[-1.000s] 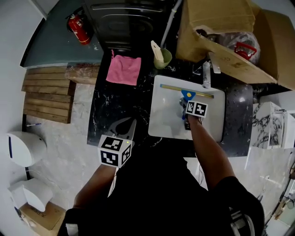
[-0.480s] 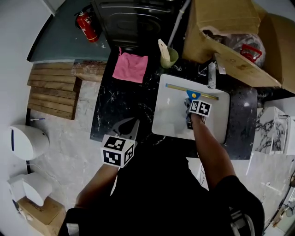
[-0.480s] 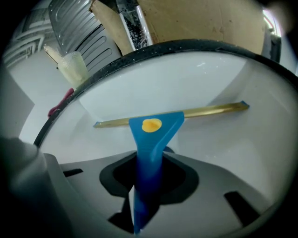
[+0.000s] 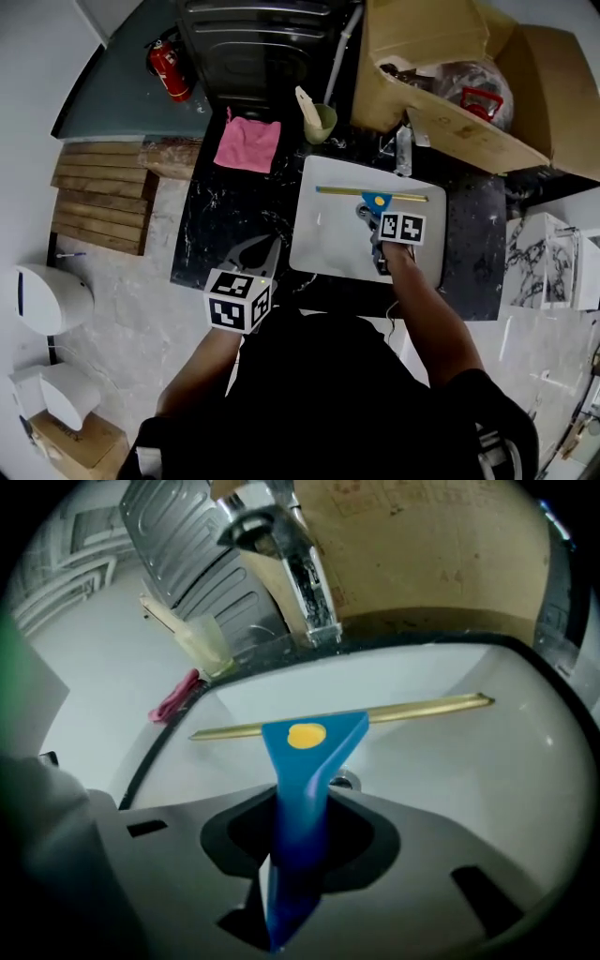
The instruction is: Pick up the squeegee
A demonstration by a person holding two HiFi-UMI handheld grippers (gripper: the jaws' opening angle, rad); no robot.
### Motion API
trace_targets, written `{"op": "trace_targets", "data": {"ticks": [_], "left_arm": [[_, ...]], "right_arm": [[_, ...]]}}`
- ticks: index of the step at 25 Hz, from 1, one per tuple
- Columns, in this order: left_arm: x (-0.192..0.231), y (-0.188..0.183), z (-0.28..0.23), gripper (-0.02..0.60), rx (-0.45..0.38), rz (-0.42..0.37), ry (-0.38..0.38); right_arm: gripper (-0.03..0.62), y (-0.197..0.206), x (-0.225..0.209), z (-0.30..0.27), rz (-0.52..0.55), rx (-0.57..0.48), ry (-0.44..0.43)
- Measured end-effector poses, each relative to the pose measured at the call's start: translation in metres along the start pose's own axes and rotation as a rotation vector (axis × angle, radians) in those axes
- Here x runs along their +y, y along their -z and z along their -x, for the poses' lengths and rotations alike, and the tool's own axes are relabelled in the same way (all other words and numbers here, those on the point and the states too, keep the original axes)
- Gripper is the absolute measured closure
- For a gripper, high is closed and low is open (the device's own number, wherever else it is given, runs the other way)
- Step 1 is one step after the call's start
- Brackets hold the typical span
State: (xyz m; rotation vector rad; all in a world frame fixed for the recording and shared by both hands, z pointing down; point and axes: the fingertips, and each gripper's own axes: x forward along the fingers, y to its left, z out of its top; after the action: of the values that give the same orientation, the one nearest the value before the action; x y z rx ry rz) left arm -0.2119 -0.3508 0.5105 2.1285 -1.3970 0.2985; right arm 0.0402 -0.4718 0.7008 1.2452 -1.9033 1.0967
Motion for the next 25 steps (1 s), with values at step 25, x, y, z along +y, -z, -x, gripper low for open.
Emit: {"op": "trace_targets", "data": {"ticks": [25], "left_arm": [[-0.154,-0.022,0.003,0.565,-0.12,-0.112,0.098]], "right_arm": [[0.484,0.004,0.05,0.267,-0.159,-0.497,-0.51]]}}
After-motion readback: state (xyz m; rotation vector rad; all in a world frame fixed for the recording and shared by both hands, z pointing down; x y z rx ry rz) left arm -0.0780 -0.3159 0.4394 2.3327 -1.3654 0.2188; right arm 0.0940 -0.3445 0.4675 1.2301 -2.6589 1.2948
